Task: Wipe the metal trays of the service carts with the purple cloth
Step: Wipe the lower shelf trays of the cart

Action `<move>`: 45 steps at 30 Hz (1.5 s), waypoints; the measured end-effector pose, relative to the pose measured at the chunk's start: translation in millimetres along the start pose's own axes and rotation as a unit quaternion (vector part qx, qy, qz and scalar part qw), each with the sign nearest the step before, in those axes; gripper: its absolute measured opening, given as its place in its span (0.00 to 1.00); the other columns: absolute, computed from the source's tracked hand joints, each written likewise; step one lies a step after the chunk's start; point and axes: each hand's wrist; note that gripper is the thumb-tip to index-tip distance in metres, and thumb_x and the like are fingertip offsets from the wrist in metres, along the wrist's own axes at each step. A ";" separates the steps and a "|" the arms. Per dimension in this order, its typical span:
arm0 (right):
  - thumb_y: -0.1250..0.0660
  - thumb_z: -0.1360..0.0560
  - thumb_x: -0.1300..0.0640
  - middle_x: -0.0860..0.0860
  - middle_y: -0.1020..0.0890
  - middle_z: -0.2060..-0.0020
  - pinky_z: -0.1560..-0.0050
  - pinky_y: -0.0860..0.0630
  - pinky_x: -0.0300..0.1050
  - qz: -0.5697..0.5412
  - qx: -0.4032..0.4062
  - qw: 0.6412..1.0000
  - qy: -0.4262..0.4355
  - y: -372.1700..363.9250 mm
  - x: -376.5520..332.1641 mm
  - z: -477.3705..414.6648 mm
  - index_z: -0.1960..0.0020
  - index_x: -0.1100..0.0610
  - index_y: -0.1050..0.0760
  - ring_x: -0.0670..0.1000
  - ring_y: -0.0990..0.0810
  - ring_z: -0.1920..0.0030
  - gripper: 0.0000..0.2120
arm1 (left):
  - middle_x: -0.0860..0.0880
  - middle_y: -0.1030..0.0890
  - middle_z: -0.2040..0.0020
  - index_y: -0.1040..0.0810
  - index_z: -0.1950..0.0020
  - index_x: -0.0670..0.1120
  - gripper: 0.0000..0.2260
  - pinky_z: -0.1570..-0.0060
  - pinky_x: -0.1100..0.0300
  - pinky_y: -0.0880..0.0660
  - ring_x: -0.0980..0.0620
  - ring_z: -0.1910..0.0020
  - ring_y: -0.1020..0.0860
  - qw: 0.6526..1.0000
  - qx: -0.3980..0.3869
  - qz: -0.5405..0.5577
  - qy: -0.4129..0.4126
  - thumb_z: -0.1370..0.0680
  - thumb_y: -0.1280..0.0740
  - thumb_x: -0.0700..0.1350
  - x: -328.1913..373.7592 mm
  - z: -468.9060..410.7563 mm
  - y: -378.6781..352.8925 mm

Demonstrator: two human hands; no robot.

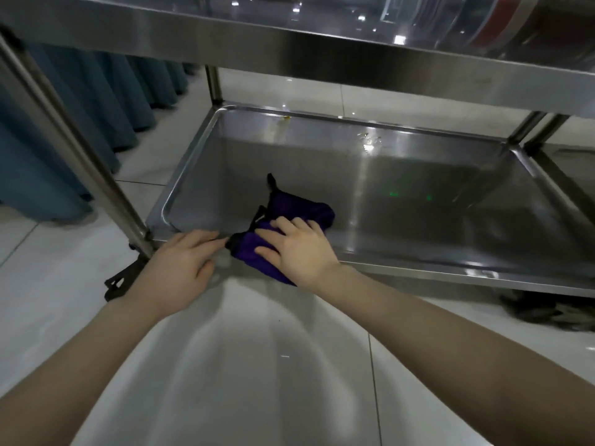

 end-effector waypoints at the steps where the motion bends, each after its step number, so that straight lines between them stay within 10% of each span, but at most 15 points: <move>1: 0.45 0.19 0.41 0.51 0.26 0.34 0.37 0.34 0.55 -0.008 0.000 1.000 0.012 0.8 3.8 1.8 0.29 0.47 0.30 0.57 0.27 0.40 0.22 | 0.43 0.24 0.36 0.23 0.34 0.43 0.20 0.36 0.46 0.30 0.40 0.39 0.25 1.000 -0.007 0.009 -0.005 0.25 0.41 0.43 -2.9 1.0 2.9; 5: 0.38 0.21 0.45 0.54 0.19 0.42 0.47 0.25 0.56 -0.009 0.066 0.998 0.002 13.8 61.7 58.7 0.36 0.54 0.22 0.60 0.20 0.49 0.19 | 0.46 0.23 0.37 0.22 0.36 0.45 0.20 0.37 0.53 0.29 0.44 0.41 0.24 0.999 -0.002 0.037 0.015 0.26 0.40 0.49 -23.9 6.3 14.8; 11: 0.60 0.19 0.37 0.60 0.19 0.45 0.52 0.23 0.62 0.049 0.032 0.990 -0.128 31.8 125.0 131.7 0.38 0.61 0.21 0.65 0.19 0.51 0.37 | 0.46 0.21 0.49 0.18 0.46 0.42 0.18 0.47 0.54 0.26 0.46 0.52 0.23 0.992 0.082 0.078 0.056 0.28 0.41 0.49 -40.4 2.7 11.7; 18: 0.53 0.19 0.40 0.56 0.19 0.42 0.49 0.21 0.57 0.012 0.053 0.998 0.014 18.3 33.0 37.6 0.37 0.56 0.21 0.61 0.18 0.48 0.29 | 0.47 0.21 0.55 0.17 0.54 0.40 0.10 0.53 0.55 0.25 0.50 0.60 0.24 0.974 0.171 0.140 0.048 0.26 0.36 0.42 -45.7 -1.5 -5.6; 23: 0.46 0.19 0.43 0.48 0.31 0.28 0.28 0.41 0.55 -0.081 -0.010 0.996 0.034 -18.7 -65.7 -67.5 0.28 0.45 0.31 0.53 0.35 0.27 0.21 | 0.44 0.22 0.46 0.20 0.46 0.38 0.10 0.44 0.65 0.31 0.48 0.48 0.23 0.964 0.209 0.135 0.089 0.22 0.35 0.43 -47.6 -7.2 -15.9; 31: 0.50 0.18 0.43 0.45 0.46 0.22 0.24 0.58 0.54 -0.106 -0.106 0.988 0.026 -30.5 -65.1 -154.1 0.23 0.41 0.46 0.48 0.51 0.23 0.24 | 0.41 0.41 0.23 0.32 0.28 0.39 0.18 0.27 0.62 0.50 0.46 0.24 0.44 0.967 0.213 0.107 0.085 0.18 0.42 0.39 -23.1 -42.1 0.0; 38: 0.45 0.17 0.50 0.53 0.30 0.28 0.34 0.33 0.54 -0.007 0.039 0.984 -0.175 -16.6 66.2 -32.2 0.28 0.53 0.31 0.54 0.30 0.30 0.20 | 0.42 0.32 0.28 0.32 0.28 0.42 0.19 0.27 0.52 0.44 0.43 0.25 0.40 0.989 0.120 0.011 0.084 0.19 0.41 0.44 -59.6 -97.4 -4.4; 41: 0.51 0.17 0.48 0.52 0.38 0.24 0.30 0.37 0.55 0.004 -0.015 0.929 -0.370 0.9 134.1 28.6 0.24 0.52 0.38 0.54 0.38 0.26 0.23 | 0.42 0.26 0.33 0.28 0.31 0.42 0.18 0.29 0.49 0.39 0.41 0.29 0.34 0.990 0.123 -0.029 0.066 0.20 0.38 0.46 -65.2 -95.6 -20.9; 45: 0.50 0.18 0.44 0.52 0.40 0.23 0.27 0.44 0.60 -0.025 -0.006 0.905 -0.425 5.9 123.0 18.9 0.23 0.47 0.42 0.56 0.42 0.25 0.25 | 0.40 0.24 0.37 0.26 0.34 0.40 0.17 0.30 0.48 0.37 0.39 0.31 0.31 0.985 0.157 -0.021 0.067 0.21 0.37 0.45 -69.1 -98.6 -24.7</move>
Point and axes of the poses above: each hand's wrist, its own z-axis away from the middle knuckle, its own y-axis out of the back of the hand, x = y × z
